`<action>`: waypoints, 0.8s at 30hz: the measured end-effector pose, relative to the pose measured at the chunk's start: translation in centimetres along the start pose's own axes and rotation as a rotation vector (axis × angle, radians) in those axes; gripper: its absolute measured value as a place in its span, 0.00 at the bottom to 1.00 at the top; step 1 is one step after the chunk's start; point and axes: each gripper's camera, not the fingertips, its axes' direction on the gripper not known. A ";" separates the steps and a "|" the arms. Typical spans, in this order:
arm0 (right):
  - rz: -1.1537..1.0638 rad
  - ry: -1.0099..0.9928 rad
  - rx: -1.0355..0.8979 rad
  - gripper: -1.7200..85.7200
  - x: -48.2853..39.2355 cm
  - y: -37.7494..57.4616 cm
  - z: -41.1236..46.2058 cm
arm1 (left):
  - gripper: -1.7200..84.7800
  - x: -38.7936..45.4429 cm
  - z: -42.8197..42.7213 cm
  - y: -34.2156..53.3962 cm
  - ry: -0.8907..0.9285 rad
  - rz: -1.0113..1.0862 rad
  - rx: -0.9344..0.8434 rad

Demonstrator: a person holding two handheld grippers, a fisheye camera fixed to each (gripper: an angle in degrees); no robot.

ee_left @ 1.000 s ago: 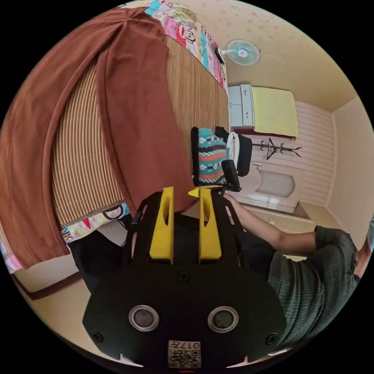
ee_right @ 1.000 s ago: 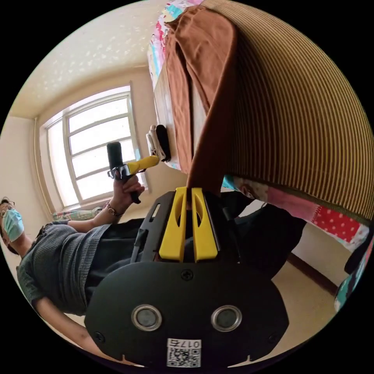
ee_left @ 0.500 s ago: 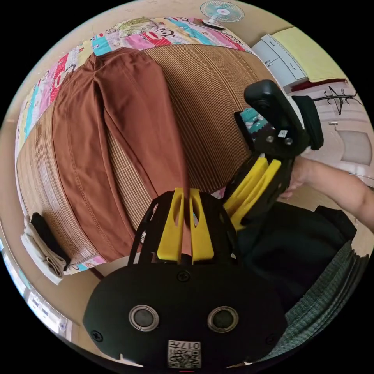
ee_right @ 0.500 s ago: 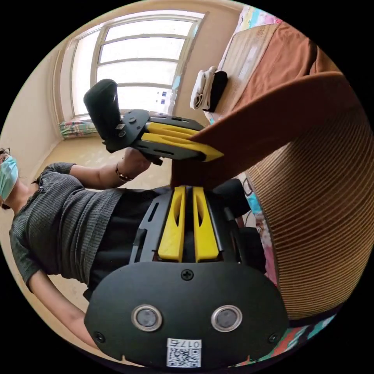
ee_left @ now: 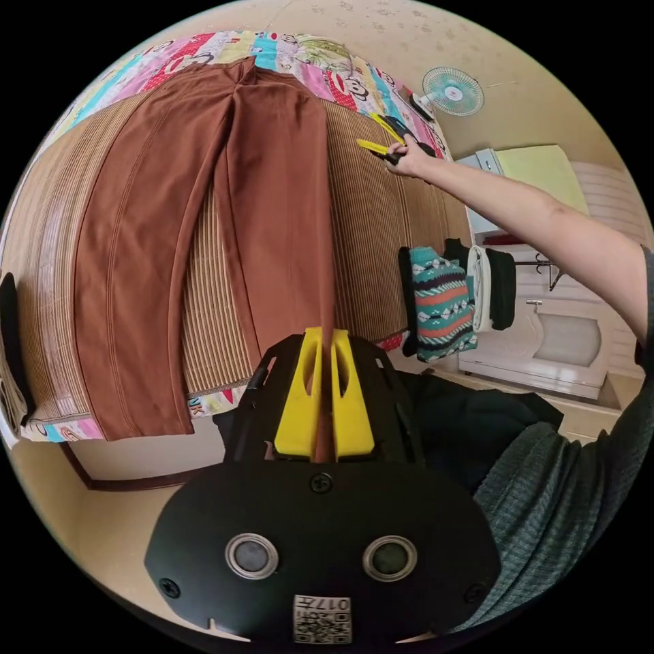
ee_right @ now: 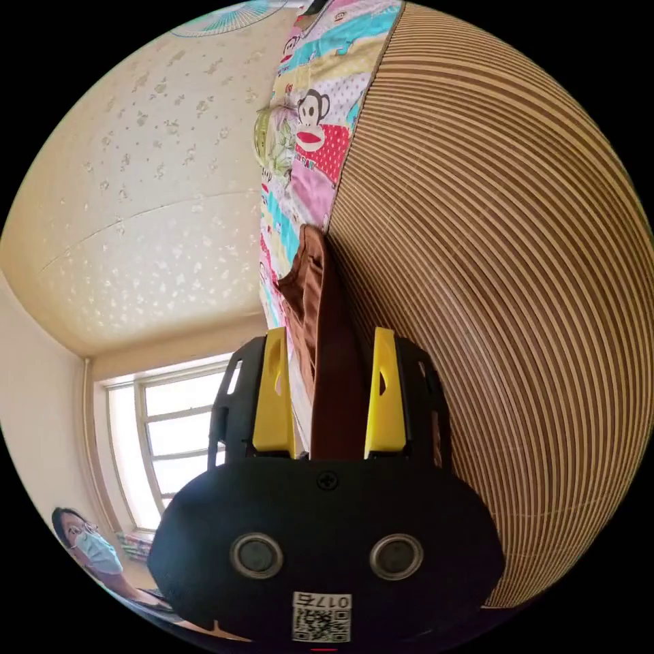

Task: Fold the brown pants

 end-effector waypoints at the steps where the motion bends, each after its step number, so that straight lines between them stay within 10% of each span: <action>1: -0.043 0.042 0.011 0.22 -0.9 -1.4 2.2 | 0.01 -0.1 -0.5 0.3 0.038 -0.020 0.012; 12: -0.660 0.924 0.063 0.04 -14.8 0.8 25.0 | 0.01 -3.1 -10.0 4.0 0.222 -0.016 0.074; 18: -1.060 0.756 0.108 0.04 -26.4 12.9 38.5 | 0.01 -11.9 -21.4 9.4 0.265 -0.147 0.259; 24: -0.801 0.595 0.001 0.08 -23.4 13.6 48.3 | 0.01 -22.6 -24.5 10.5 0.083 -0.358 0.309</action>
